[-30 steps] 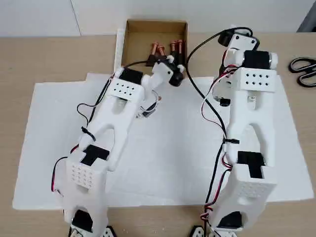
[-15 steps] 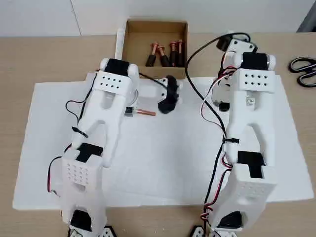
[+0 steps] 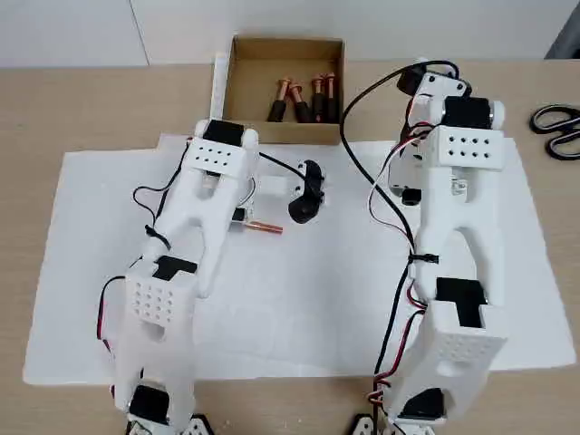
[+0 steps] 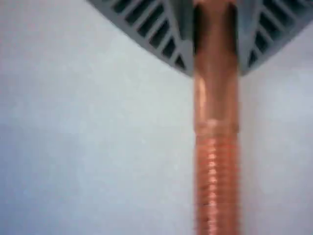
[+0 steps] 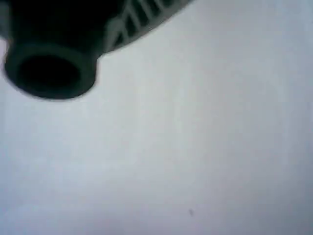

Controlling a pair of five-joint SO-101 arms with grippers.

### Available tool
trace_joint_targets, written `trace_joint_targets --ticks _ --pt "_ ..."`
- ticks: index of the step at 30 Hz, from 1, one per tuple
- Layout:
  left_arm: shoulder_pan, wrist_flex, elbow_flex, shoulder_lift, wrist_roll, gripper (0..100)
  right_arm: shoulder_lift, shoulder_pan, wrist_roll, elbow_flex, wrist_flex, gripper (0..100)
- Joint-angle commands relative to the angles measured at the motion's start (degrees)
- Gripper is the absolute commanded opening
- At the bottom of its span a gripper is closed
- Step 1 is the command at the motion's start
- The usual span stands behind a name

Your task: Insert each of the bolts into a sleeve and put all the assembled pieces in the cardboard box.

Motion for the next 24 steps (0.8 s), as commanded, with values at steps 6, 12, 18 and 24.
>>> trace_joint_targets --ticks 6,12,18,24 --pt "-0.6 -0.2 -3.4 -1.0 -11.5 2 -3.8 -1.5 0.0 -0.1 0.0 0.4" --pt "-1.7 -0.1 -7.6 -0.6 -9.6 10 -3.8 -1.4 -0.1 -0.1 0.0 0.4" --pt "-1.8 0.0 -12.6 -1.1 -5.2 10 -3.8 -1.4 -0.1 -0.1 0.0 0.4" --pt "-1.8 0.0 -28.8 -1.1 17.7 10 -3.8 -1.4 -0.2 -0.1 0.0 0.4"
